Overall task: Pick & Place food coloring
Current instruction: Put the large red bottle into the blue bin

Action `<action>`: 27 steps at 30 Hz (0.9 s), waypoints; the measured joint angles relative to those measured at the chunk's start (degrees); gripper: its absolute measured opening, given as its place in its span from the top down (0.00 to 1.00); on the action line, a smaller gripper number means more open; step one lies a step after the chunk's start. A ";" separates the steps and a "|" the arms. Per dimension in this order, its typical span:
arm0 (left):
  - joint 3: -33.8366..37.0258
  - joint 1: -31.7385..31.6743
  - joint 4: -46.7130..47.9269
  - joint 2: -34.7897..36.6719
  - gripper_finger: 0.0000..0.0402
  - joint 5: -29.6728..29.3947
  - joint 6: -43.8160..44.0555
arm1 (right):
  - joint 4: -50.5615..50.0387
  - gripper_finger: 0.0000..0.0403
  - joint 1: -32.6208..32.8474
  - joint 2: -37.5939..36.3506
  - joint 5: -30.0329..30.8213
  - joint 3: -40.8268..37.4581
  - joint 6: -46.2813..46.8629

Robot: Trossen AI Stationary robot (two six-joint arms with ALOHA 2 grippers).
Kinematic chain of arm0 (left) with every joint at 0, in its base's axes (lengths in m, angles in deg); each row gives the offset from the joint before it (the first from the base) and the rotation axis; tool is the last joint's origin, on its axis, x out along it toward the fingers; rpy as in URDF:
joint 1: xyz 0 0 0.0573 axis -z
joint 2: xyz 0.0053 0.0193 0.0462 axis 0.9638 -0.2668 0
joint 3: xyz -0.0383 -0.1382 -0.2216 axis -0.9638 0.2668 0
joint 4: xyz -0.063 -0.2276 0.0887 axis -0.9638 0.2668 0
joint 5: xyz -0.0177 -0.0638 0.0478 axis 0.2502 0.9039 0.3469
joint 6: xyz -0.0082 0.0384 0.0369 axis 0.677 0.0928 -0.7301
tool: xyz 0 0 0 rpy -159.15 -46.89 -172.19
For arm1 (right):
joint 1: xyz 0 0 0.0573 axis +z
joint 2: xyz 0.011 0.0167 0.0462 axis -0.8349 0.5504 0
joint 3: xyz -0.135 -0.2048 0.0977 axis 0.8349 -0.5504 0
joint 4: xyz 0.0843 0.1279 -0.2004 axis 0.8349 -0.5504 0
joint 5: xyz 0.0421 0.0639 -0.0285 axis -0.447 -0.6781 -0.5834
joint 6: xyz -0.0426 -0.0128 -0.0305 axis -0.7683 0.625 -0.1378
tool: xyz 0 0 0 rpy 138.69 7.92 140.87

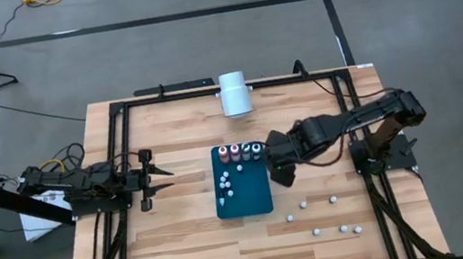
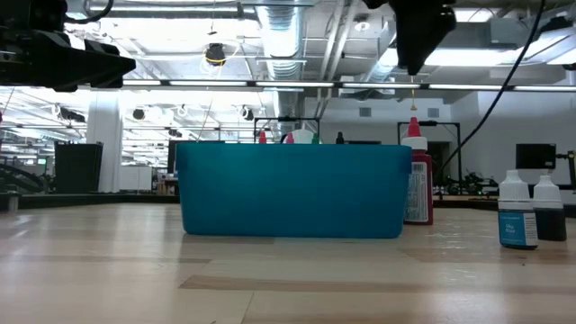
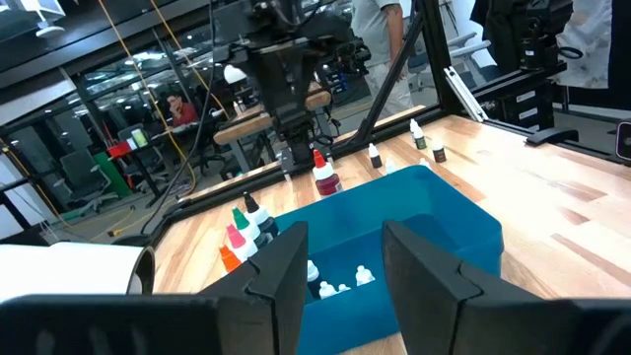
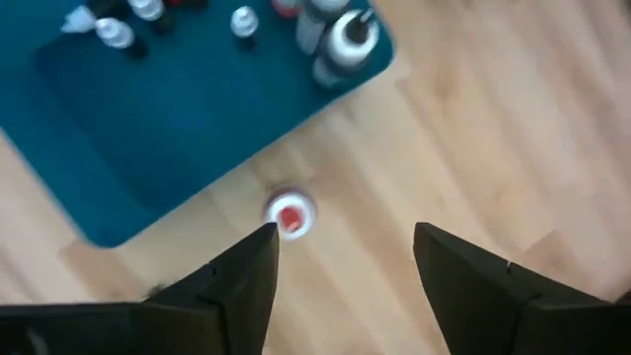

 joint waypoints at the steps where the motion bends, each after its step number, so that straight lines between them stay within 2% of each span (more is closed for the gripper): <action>1: -0.01 0.01 0.00 0.00 0.69 0.00 -0.02 | 0.06 0.43 0.49 0.29 -0.97 0.00 1.38; 8: 0.00 0.00 0.00 0.00 0.69 0.00 -0.10 | 0.83 0.43 3.10 2.87 -4.78 -0.20 1.65; 20: -0.01 -0.01 0.02 0.00 0.69 0.02 -0.04 | 1.66 0.43 3.75 5.75 -3.69 0.12 -9.68; 27: 0.01 -0.01 0.02 0.01 0.69 0.02 -0.01 | 0.39 0.43 2.55 7.67 -1.79 0.03 -13.26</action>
